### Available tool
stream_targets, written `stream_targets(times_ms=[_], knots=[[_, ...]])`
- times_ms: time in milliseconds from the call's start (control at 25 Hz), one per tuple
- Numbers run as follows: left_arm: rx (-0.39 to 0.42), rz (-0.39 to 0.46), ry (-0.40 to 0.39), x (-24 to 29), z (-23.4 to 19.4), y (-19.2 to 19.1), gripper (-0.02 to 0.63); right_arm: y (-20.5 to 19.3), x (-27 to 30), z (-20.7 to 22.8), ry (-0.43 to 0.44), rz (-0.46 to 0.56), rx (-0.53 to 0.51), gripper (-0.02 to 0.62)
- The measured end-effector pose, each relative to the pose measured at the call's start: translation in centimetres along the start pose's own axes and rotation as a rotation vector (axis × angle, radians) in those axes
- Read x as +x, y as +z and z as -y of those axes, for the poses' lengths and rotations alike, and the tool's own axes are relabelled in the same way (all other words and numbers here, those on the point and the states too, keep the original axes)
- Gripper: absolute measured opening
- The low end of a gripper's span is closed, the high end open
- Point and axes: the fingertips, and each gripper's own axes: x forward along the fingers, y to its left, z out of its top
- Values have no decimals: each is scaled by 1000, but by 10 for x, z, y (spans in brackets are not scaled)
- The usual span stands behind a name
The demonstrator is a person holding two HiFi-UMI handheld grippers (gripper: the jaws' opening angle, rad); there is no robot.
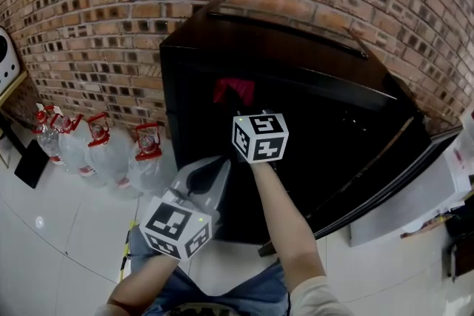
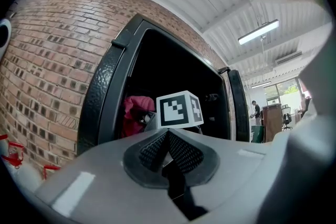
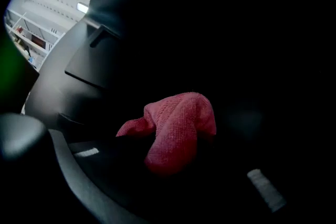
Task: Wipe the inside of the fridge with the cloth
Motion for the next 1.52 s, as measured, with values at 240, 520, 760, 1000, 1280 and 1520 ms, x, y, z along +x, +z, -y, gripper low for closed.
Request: stream_targets(times_ms=[240,520,760,1000,1280,1520], knots=[[7,0,-12,11,0,-1,-9,-18,26,32,-55,-28,-30,23],[4,3,-9,8,-4,5,-8,-32,36,58,-122,-67,-34,23],[2,10,-3,2,-5,7,-8,-31,15,103,-223,-86,-51,23],[-23,14,-8,0,-4,5,-8,-39,-31,163,-407,-121,-56,23],[-43,12,-22,-6,1,1,-8,-46,-68,193,-526,-138,25,23],[-56,24,-14,-17,-1,5,-8,-39,-87,179,-529,-127,31,23]])
